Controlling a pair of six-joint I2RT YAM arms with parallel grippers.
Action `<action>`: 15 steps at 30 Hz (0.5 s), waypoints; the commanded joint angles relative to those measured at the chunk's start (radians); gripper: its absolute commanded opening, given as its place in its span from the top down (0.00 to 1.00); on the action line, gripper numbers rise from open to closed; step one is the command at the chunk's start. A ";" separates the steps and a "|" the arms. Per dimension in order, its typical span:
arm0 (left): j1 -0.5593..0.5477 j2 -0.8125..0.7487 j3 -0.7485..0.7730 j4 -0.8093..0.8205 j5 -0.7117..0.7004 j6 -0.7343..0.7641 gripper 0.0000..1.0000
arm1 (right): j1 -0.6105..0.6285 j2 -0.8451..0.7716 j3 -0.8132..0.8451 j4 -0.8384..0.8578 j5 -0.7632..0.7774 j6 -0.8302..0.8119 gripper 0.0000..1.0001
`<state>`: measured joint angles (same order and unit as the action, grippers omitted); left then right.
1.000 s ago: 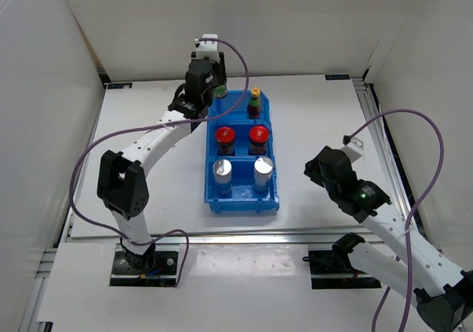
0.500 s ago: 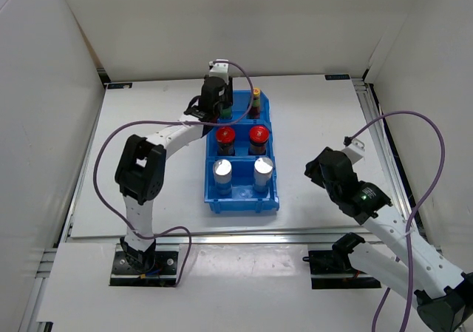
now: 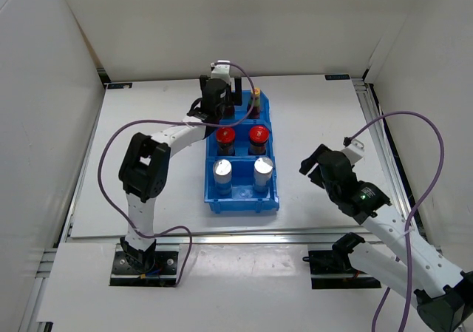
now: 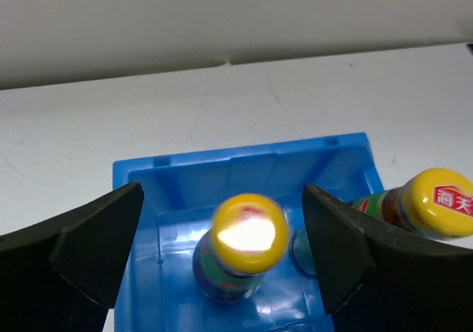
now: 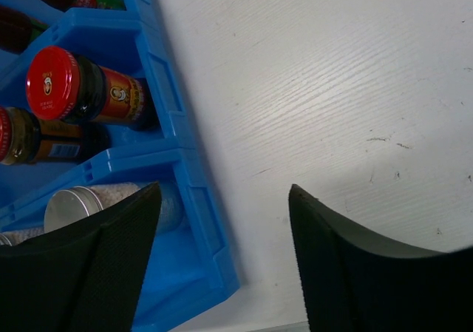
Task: Organize the condiment bottles
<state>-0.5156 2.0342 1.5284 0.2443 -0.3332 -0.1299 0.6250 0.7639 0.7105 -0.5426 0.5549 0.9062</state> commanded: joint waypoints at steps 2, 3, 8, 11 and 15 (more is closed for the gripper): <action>-0.014 -0.092 0.010 0.066 -0.052 0.032 0.00 | 0.005 -0.002 0.000 0.027 0.030 0.007 0.24; -0.014 -0.103 0.010 0.056 -0.065 0.044 0.00 | 0.005 -0.002 0.000 0.027 0.030 0.007 0.20; -0.023 -0.285 0.024 -0.013 -0.164 0.099 0.00 | 0.005 0.020 0.020 -0.003 0.079 0.042 0.14; -0.023 -0.409 -0.008 -0.095 -0.231 0.141 0.00 | 0.005 0.020 0.020 -0.045 0.111 0.094 0.11; -0.012 -0.731 -0.236 -0.160 -0.317 0.179 0.00 | 0.005 -0.041 0.049 -0.166 0.171 0.148 0.11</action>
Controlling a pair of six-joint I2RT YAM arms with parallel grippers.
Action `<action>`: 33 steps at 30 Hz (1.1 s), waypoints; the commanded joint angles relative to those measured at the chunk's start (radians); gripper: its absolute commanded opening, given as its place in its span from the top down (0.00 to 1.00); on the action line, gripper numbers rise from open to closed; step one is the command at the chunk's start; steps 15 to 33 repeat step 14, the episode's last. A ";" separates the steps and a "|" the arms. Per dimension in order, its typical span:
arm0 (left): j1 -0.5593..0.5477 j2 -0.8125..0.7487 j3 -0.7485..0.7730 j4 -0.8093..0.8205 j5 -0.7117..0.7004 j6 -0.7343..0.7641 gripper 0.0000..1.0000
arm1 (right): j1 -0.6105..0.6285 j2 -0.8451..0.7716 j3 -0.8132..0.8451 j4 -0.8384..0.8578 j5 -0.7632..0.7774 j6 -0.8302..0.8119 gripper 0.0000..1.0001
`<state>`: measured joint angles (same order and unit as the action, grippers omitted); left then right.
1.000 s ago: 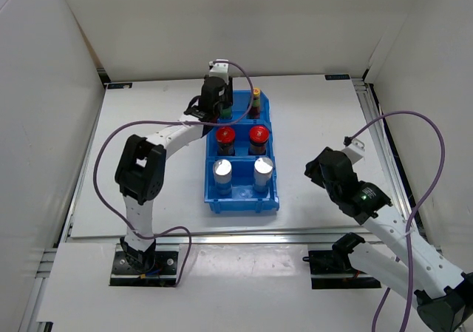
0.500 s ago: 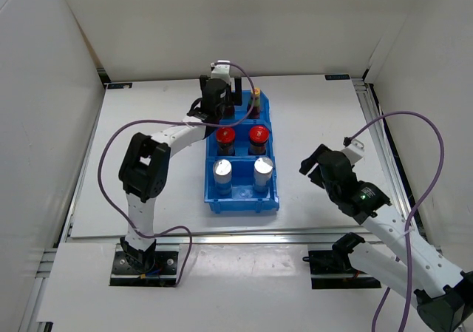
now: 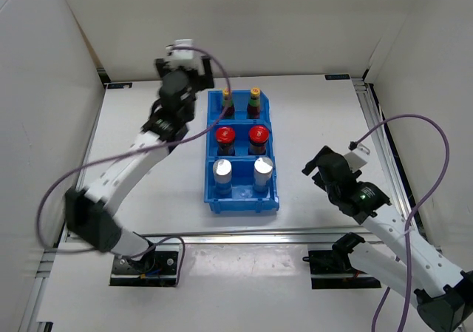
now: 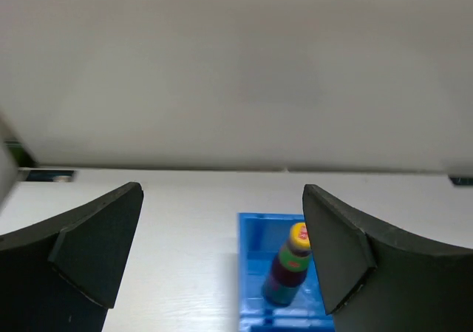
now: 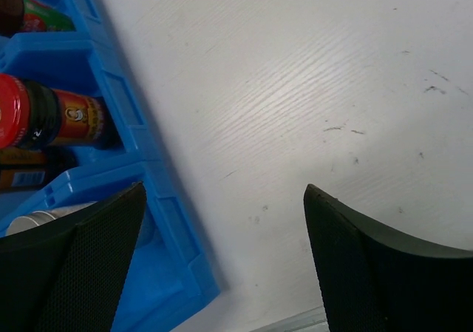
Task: Organize the condiment bottles
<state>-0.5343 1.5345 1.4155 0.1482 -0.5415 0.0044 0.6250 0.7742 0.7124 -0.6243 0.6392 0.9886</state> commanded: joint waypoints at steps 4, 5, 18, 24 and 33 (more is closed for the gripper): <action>0.049 -0.526 -0.410 -0.107 -0.118 0.008 0.00 | 0.005 -0.059 0.083 -0.148 0.086 -0.021 0.04; 0.050 -0.584 -0.471 -0.116 -0.135 -0.003 0.00 | 0.005 -0.043 0.105 -0.182 0.111 -0.010 0.01; 0.079 -1.106 -1.009 -0.024 -0.268 0.061 0.00 | 0.025 0.093 0.237 -0.367 0.126 0.016 0.01; 0.079 -1.106 -1.009 -0.024 -0.268 0.061 0.00 | 0.025 0.093 0.237 -0.367 0.126 0.016 0.01; 0.079 -1.106 -1.009 -0.024 -0.268 0.061 0.00 | 0.025 0.093 0.237 -0.367 0.126 0.016 0.01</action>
